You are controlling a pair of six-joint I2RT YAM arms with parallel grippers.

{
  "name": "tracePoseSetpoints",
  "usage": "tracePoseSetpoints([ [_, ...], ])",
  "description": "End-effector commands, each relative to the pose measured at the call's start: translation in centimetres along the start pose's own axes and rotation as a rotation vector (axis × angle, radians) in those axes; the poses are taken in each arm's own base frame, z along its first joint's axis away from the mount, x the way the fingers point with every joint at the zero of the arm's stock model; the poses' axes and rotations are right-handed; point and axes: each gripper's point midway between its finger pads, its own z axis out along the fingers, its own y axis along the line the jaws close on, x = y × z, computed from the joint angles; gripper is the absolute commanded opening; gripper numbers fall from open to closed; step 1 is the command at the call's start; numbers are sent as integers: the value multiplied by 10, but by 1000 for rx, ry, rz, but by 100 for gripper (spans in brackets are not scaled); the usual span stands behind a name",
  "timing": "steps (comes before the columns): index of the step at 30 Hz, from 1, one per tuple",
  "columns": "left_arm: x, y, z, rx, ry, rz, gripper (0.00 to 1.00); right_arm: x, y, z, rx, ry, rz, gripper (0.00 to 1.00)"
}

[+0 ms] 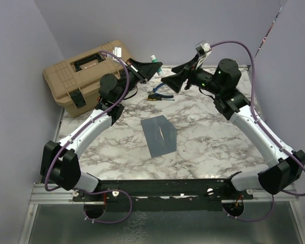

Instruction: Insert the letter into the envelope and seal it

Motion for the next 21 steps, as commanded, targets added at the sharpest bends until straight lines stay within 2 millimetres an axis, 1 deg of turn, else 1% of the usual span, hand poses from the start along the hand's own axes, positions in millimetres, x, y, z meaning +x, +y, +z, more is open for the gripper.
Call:
tracePoseSetpoints([
  [1,-17,1,-2,-74,-68,-15,0,8,-21,6,236,26,-223,82],
  [4,-17,3,-3,-90,-71,-10,0,8,-22,17,294,65,-308,75],
  [8,-18,2,-3,-90,-73,-7,0,7,-27,27,366,91,-335,59],
  [11,-17,3,-4,-92,-69,-7,0,4,-27,32,368,83,-334,50],
  [15,-16,1,-5,-87,-67,-6,0,4,-28,38,364,92,-333,33],
  [17,-16,-1,-5,-81,-63,-3,0,5,-27,41,351,101,-330,31],
  [21,-14,-2,-5,-74,-49,-1,0,7,-26,47,329,100,-321,35],
])
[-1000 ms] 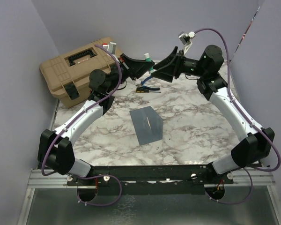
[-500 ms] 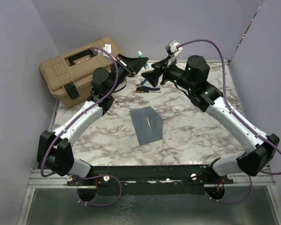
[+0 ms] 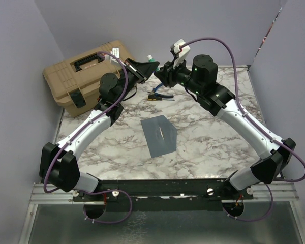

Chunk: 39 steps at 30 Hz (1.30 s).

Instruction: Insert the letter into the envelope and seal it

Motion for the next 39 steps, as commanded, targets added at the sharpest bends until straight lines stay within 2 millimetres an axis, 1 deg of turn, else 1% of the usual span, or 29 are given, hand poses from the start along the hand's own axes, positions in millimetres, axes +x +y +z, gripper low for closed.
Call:
tracePoseSetpoints([
  [1,-7,-25,-5,57,-4,18,0,1,-10,7,37,14,-13,35],
  [3,-7,-26,-5,62,1,25,0,2,-10,9,38,24,-12,33],
  [5,-7,-29,-7,71,4,45,0,2,-9,10,31,29,-13,21],
  [6,-7,-30,-8,75,5,55,5,2,-9,10,27,30,-14,14],
  [7,-8,-31,-9,79,5,67,12,2,-8,9,24,30,-14,6],
  [8,-8,-32,-10,80,5,79,19,2,-8,8,23,30,-17,1],
  [9,-8,-32,-11,83,7,89,26,1,-8,6,21,30,-21,0],
  [11,-7,-32,-15,88,23,116,37,1,-6,1,8,25,-37,0],
  [14,-2,-30,-19,92,57,153,49,0,2,-6,-37,15,-49,0],
  [16,-3,-31,-20,114,88,188,51,-3,9,-10,-79,18,-34,0],
  [20,-4,-36,-20,142,146,212,52,-16,18,-16,-125,-9,13,0],
  [22,-2,-35,-22,144,153,210,51,-19,22,-18,-145,-17,25,0],
  [24,-4,-37,-23,147,144,219,50,-18,25,-18,-164,-11,27,0],
  [27,-6,-45,-23,181,139,224,43,-16,30,-19,-186,0,72,0],
  [30,-2,-45,-22,194,156,221,40,-19,34,-22,-209,-11,88,0],
  [31,-1,-45,-22,196,164,220,37,-21,35,-22,-217,-13,95,0],
  [32,0,-44,-23,198,169,220,30,-22,35,-22,-221,-16,100,0],
  [35,2,-47,-23,217,182,239,1,-24,34,-24,-243,-17,137,0],
  [39,2,-51,-26,249,188,306,0,-25,28,-31,-347,2,268,0],
])
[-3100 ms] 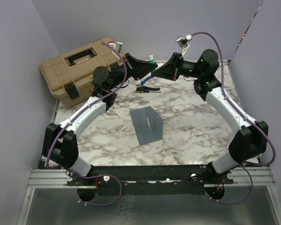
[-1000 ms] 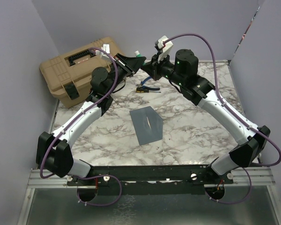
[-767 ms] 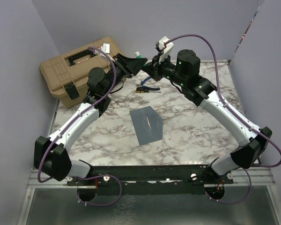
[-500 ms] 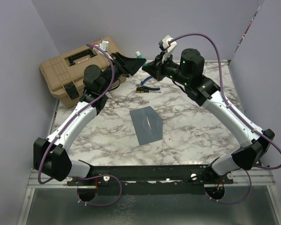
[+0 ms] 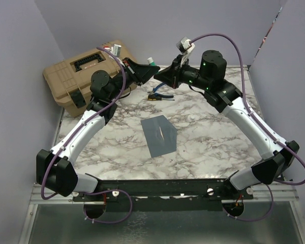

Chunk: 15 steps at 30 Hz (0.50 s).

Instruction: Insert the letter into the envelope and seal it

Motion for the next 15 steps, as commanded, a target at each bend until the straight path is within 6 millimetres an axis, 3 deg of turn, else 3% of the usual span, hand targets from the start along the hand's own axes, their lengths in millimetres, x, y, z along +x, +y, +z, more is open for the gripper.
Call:
tracePoseSetpoints([
  [1,-6,-22,-2,96,21,126,0,-16,9,-19,-176,-8,169,0],
  [8,-9,-33,-3,160,8,156,0,-20,12,-43,-455,0,402,0],
  [15,-13,-39,-3,188,-12,164,0,-32,11,-59,-589,-34,565,0],
])
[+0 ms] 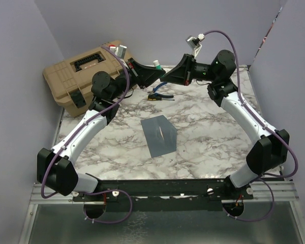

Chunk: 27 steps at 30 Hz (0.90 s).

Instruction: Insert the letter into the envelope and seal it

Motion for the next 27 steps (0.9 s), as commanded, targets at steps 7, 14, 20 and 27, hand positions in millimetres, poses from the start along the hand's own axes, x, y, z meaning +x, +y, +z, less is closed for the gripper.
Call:
tracePoseSetpoints([
  [7,-37,16,-5,-80,-179,-14,0,-33,-7,-33,165,-160,-152,90],
  [14,-25,43,-3,-151,-194,-163,0,-29,-40,-26,513,-161,-449,93],
  [20,-26,45,-2,-162,-199,-185,0,-23,-63,-12,728,-77,-587,80],
  [27,-20,47,-3,-161,-180,-186,0,-21,-64,8,708,-9,-605,55],
])
